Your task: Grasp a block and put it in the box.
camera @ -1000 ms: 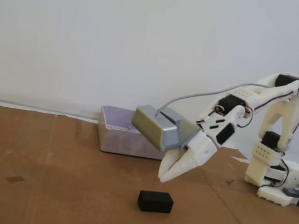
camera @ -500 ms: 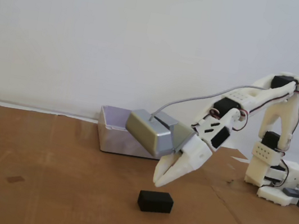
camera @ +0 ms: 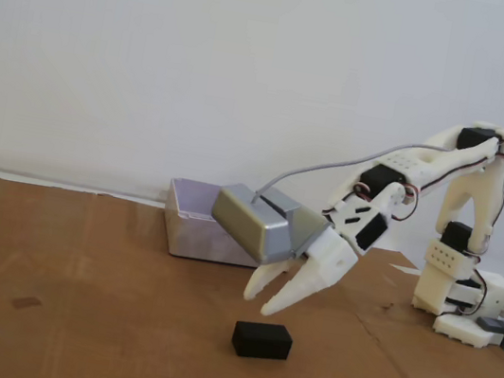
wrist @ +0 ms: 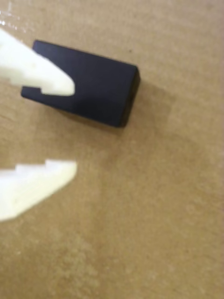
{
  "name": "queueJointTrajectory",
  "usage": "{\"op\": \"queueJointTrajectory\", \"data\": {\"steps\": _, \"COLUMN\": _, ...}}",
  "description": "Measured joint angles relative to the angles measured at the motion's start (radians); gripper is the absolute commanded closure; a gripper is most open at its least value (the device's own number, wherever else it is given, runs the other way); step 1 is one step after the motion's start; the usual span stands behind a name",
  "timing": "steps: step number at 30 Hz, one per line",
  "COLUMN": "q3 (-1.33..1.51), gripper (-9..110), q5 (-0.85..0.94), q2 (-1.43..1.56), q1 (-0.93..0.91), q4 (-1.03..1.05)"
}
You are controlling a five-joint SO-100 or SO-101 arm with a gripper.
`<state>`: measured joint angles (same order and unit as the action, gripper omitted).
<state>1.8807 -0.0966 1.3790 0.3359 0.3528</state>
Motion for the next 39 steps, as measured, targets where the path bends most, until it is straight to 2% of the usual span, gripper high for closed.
{"op": "queueJointTrajectory", "data": {"steps": 10, "q3": 0.0, "gripper": 68, "q5": 0.0, "q2": 0.0, "q1": 0.005, "q4": 0.0}}
{"op": "queueJointTrajectory", "data": {"steps": 39, "q3": 0.0, "gripper": 68, "q5": 0.0, "q2": -0.003, "q1": 0.115, "q4": 0.0}}
